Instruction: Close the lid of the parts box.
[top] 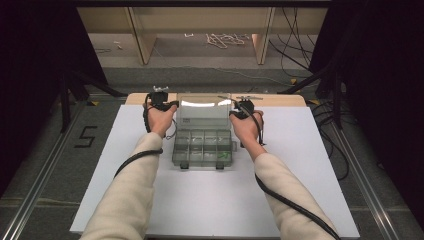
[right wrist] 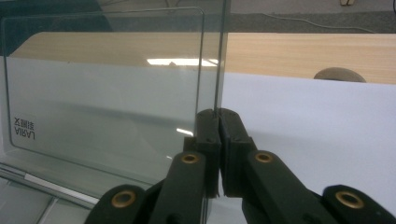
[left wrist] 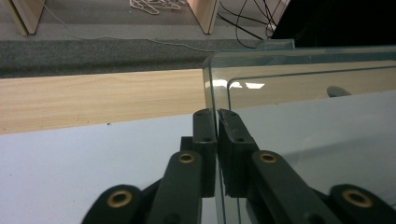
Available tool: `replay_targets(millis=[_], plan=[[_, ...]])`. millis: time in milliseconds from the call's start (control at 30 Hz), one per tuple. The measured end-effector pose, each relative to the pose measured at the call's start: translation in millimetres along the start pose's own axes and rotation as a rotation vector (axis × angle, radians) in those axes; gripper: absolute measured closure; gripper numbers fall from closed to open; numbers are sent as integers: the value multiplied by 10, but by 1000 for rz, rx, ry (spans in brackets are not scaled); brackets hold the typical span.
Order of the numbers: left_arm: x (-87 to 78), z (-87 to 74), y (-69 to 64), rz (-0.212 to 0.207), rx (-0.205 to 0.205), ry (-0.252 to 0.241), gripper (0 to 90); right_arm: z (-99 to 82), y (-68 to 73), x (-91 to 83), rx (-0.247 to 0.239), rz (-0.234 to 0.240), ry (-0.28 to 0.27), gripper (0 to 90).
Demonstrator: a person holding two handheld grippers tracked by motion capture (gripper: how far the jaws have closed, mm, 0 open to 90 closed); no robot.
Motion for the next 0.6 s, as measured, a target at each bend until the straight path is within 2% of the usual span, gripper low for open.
replay_targets(millis=[167,233,267,367,467,533,600], plan=[[-40,6,-13,14,-3,-13,881,3,7,-4,3,6,-1,881],[-62,7,-17,12,-10,-17,884,8,-10,0,-21,4,-8,880],[-75,4,-14,11,0,-17,884,10,-4,-2,-15,7,-11,879],[-110,7,-30,14,-2,-30,885,10,-10,1,-36,13,-6,869],[-143,11,-39,10,10,-42,886,5,29,-26,-5,25,22,848],[-171,11,-54,10,11,-53,887,67,4,-31,-44,25,-11,813],[-199,12,-73,5,20,-67,887,118,2,-61,-45,27,-19,782]])
Point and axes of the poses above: each handheld gripper's, and its own axes: x roughly forward along the jaws, z roughly out of its top, y roughly to its left, the point moved 10 cm from there along x, roughly forward along the jaws, and after that the axes turned 2 degrees about y, right-handed, at the moved point
